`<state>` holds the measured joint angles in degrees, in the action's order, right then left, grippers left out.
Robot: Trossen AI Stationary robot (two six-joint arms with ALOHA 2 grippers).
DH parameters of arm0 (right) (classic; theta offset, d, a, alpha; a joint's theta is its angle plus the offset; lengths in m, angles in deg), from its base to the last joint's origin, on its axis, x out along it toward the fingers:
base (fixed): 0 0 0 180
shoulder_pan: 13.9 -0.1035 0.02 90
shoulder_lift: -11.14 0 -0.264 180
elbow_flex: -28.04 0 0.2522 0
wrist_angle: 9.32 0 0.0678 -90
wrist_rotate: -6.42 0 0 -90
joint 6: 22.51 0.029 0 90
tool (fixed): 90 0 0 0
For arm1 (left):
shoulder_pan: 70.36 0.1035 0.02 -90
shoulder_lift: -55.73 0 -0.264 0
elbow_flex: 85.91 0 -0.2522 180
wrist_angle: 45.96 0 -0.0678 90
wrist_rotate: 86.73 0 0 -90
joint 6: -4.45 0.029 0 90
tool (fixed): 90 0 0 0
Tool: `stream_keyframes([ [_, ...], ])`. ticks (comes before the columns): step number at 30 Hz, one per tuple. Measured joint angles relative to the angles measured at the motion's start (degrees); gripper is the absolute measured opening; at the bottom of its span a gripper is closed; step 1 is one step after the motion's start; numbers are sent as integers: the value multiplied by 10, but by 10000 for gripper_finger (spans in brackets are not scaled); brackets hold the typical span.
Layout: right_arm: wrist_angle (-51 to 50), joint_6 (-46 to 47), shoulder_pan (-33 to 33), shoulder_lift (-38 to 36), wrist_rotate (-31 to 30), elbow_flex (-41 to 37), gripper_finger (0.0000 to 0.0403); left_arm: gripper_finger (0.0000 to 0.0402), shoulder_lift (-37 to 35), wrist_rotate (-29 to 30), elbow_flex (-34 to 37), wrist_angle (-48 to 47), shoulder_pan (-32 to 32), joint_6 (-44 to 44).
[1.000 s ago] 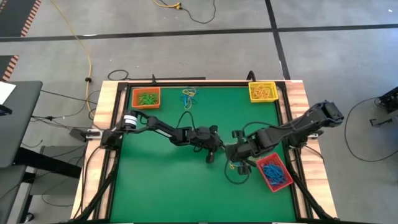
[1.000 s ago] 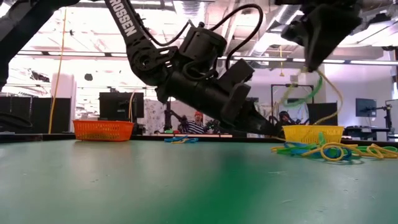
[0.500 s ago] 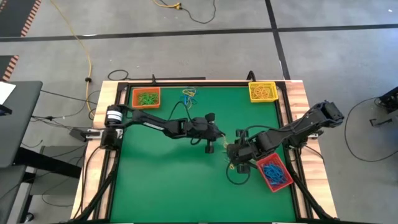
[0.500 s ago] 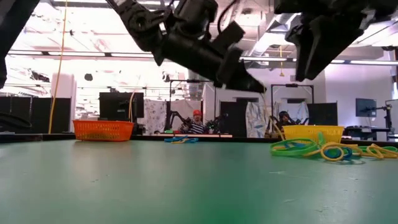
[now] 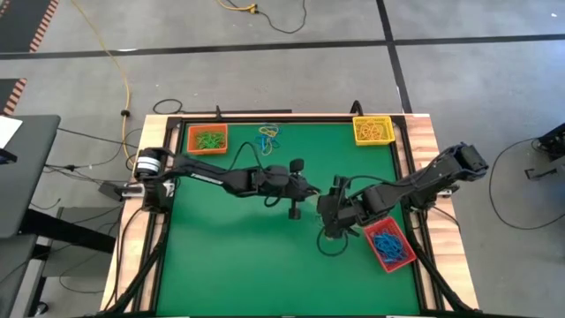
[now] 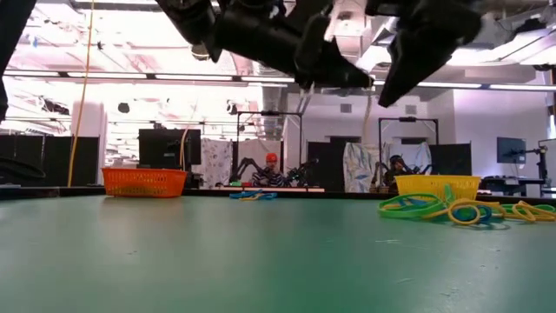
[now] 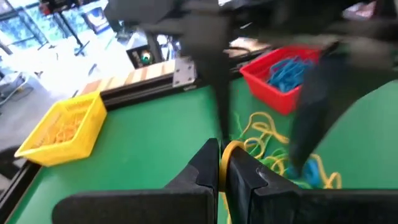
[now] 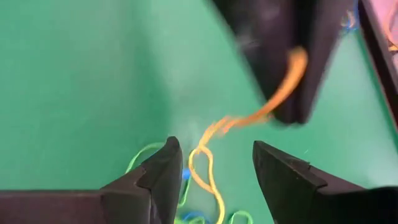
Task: Sort rubber bands into baskets
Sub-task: Put the yellow rubber band into the yellow bin
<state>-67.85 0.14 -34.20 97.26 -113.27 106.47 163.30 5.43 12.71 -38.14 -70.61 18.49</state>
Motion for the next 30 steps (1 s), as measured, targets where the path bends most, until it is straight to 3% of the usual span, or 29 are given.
stream_keyframes([
  [9, 66, 0, 20, 3, -30, 0, 217, 0, -34, 0, 0, 0, -17, 15],
  [15, 78, -4, 21, 4, -44, 0, 187, 0, -64, 2, 0, -12, -25, 24],
  [30, 86, -52, 21, 4, -67, 0, 14, 0, -83, 18, 0, -63, -39, 37],
])
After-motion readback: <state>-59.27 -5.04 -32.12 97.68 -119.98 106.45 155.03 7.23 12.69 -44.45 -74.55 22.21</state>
